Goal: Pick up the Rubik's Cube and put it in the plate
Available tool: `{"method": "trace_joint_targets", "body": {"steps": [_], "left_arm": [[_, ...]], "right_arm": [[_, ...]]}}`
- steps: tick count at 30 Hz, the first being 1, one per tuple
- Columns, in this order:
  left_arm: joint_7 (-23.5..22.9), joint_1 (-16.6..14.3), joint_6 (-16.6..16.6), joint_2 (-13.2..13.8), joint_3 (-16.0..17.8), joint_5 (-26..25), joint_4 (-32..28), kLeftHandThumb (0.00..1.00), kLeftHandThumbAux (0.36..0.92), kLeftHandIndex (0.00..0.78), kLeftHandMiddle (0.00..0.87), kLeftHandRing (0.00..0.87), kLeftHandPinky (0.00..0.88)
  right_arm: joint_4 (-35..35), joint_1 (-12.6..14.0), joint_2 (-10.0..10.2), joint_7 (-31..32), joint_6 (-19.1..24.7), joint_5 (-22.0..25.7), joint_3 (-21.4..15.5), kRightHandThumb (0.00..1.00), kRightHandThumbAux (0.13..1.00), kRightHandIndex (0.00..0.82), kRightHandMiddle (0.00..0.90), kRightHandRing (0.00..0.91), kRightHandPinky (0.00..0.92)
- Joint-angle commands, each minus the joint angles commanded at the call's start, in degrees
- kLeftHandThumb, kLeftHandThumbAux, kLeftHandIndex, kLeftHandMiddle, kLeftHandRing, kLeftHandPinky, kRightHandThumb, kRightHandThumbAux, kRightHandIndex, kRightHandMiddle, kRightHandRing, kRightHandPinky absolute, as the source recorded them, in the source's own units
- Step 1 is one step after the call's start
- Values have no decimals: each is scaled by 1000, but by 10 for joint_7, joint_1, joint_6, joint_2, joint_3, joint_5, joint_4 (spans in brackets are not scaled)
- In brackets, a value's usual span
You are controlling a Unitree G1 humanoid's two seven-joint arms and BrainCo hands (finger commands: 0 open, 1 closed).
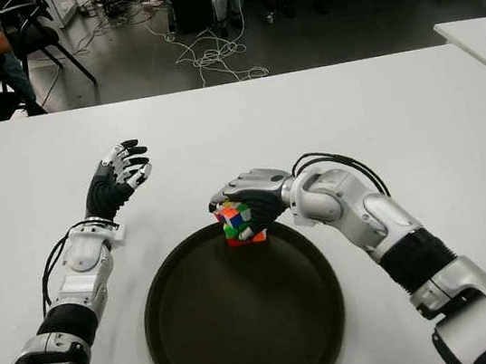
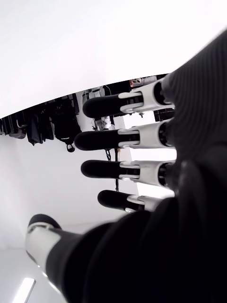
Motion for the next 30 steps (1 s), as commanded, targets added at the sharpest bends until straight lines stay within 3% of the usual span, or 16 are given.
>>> {"method": "trace_joint_targets", "body": {"steps": [14,20,30], "left_arm": [[9,1,2,-1,-3,5,-4,59,694,215,267,276,293],[11,3,8,-3,-2,3,-9,69,701,218,261,276,298],[10,6,14,-7,-1,-2,-19,60,708,211,258,271,296]], "right_arm": [[20,9,15,-47,-45,-2,0,826,699,368,543,579,562],[26,16,22,-64,-64,-8,5,823,700,367,510,495,497],[27,27,28,-79,-77,-15,9,821,701,366,499,477,456]]}}
